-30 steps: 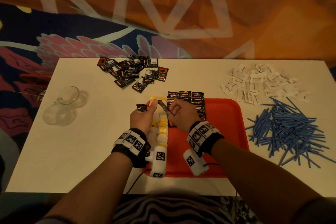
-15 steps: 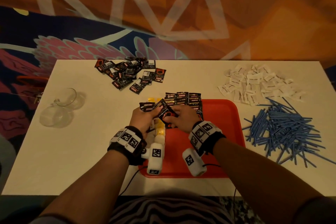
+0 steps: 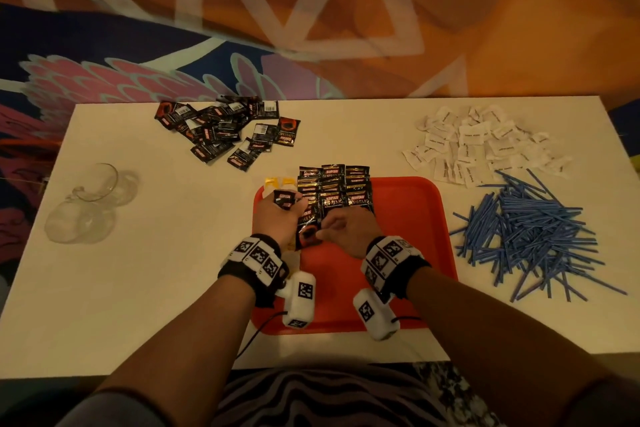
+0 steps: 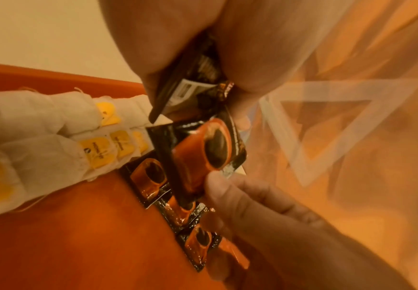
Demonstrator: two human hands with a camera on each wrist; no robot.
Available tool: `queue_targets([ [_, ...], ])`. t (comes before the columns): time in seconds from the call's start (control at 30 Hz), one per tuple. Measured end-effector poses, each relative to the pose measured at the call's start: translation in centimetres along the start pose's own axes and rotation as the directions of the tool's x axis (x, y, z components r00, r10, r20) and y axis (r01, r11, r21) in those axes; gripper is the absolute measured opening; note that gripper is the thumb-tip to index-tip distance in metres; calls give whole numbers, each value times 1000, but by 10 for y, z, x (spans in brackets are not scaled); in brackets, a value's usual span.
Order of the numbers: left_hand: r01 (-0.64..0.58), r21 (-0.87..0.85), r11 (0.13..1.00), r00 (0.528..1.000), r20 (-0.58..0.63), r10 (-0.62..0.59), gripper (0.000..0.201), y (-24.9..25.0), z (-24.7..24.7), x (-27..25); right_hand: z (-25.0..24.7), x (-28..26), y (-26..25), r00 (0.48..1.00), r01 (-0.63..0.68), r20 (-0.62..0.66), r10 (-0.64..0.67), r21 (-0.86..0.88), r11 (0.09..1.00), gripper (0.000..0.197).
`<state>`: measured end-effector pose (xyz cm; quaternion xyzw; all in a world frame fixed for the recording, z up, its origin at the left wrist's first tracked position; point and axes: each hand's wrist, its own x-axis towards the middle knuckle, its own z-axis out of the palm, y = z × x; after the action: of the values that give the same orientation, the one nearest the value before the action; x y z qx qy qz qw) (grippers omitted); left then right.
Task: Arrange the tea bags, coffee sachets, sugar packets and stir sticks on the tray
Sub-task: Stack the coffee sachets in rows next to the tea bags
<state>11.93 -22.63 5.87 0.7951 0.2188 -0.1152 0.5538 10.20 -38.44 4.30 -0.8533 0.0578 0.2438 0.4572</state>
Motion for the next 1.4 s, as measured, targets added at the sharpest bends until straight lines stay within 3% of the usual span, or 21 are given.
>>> queue_targets([
  [0.13,43,17,999,999,26,-44,13,-6,5,6,-5,7,13,987,-122,119,108,115,986,28],
  [0.17,26,108,994,999,40,-31,5,-6,7,7,-6,10,17,987,-132,111,120,112,985,29],
  [0.27,-56,380,923,998,49,40,21,-10,12,10,-12,20,28,982,-186,23,187,-22,982,28],
  [0.33,-169,556,814,983,156,97,28,-15,14,12,-17,27,38,970,-244,-31,242,-81,966,28],
  [0.43,-286,750,596,945,322,49,41,-21,15,9,-21,34,48,961,-275,-64,268,-147,950,27],
  [0.6,-376,855,357,910,413,-29,49,-24,16,5,-15,45,52,952,-303,-81,294,-165,938,23],
  [0.7,-395,877,273,906,420,-39,51,-24,18,4,-8,49,56,945,-322,-108,309,-127,938,12],
  [0.9,-407,882,236,899,433,-65,47,-24,21,5,1,54,62,942,-329,-128,311,-163,930,17],
  [1.4,-418,854,309,890,453,-48,51,-31,17,8,6,53,58,943,-302,-178,283,-90,949,19],
])
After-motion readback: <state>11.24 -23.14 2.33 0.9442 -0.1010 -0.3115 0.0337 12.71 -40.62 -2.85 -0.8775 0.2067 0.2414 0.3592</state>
